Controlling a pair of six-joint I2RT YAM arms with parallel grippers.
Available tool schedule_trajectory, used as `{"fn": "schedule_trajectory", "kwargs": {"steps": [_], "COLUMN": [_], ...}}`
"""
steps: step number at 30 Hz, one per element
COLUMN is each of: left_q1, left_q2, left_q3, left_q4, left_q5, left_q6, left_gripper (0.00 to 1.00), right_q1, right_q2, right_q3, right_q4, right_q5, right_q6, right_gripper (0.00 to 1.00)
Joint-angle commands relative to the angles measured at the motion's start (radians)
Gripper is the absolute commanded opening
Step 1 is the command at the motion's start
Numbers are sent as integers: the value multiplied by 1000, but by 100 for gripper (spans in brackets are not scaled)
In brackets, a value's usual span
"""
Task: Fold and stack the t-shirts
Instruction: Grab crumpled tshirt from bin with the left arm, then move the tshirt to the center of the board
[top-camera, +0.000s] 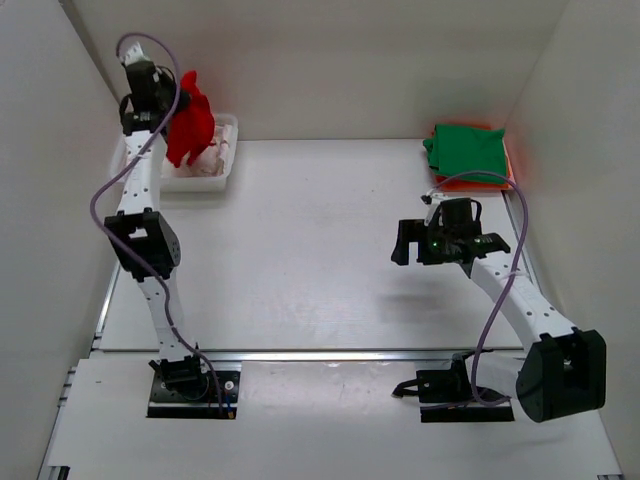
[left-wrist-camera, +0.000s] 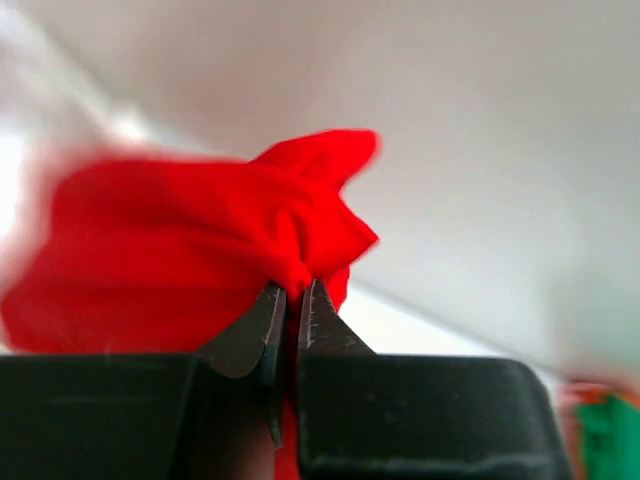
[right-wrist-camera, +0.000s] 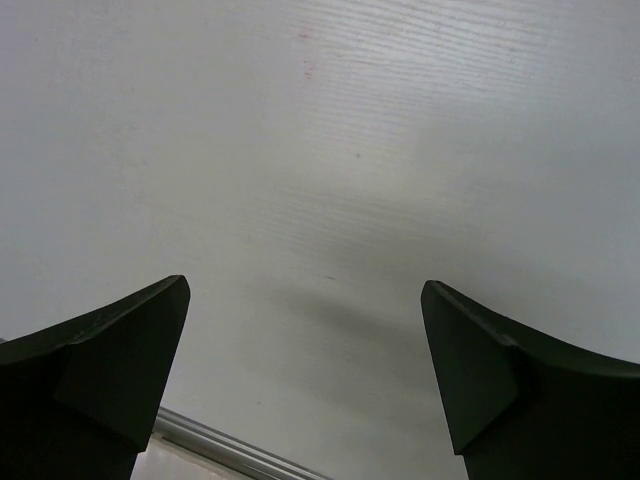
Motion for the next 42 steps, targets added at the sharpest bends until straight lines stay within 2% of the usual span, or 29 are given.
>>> {"fn": "schedule_trajectory", "kwargs": {"steps": [1,2,4,6,8,9,11,13,15,18,22,27,31,33,34,35,37,38,40,42], "left_q1": [-27,-21,-12,-29,-138,-176,-326,-407,-426,-386,-374,-409,-440,-429,-428,-409,-398,-386,-372,-366], "left_q2": [-241,-260,-316,-404,-517,-546,-637,-704,-767,-855,-906,-923,-956,-1003,-1016,-1046,-1080,-1097,-1134,-1162], "left_q3": [94,112,73,-57,-202,-217,-265,-305,-433,-605,-817,-1155,-1374,-1533,-1603,-1625,-1694,-1717,-1756,-1782], "left_q4": [-4,-35,-27,51,120,112,85,95,155,240,227,227,223,307,322,360,365,370,385,397], "left_q5": [20,34,166,317,429,440,424,405,452,494,326,134,86,81,80,78,49,48,48,52], "left_q6": [43,28,-30,-124,-181,-175,-137,-152,-256,-299,-229,-103,-81,-107,-120,-117,-117,-115,-123,-130], "left_gripper": [0,0,0,0,0,0,0,0,0,0,0,0,0,3,3,4,5,5,7,9], "right_q1": [19,22,31,28,4,1,5,5,-1,-16,14,73,111,148,183,233,324,385,457,500], "right_q2": [-82,-106,-157,-202,-232,-231,-260,-278,-298,-300,-289,-314,-327,-326,-320,-321,-276,-248,-150,-75], "right_q3": [-34,-50,-86,-128,-171,-174,-185,-179,-174,-160,-140,-143,-177,-203,-211,-221,-235,-226,-214,-220], "right_q4": [30,36,68,106,138,149,168,181,195,211,200,188,198,214,241,273,313,330,355,388], "right_q5": [-1,-7,-3,-12,-18,-27,-20,-9,-6,-49,-33,30,57,62,74,91,120,141,158,189], "right_q6": [33,40,63,79,90,90,100,100,90,79,93,119,146,189,203,224,246,255,265,293], "right_gripper": [100,99,100,99,99,99,99,99,99,99,99,99,100,99,93,82,69,55,48,51]}}
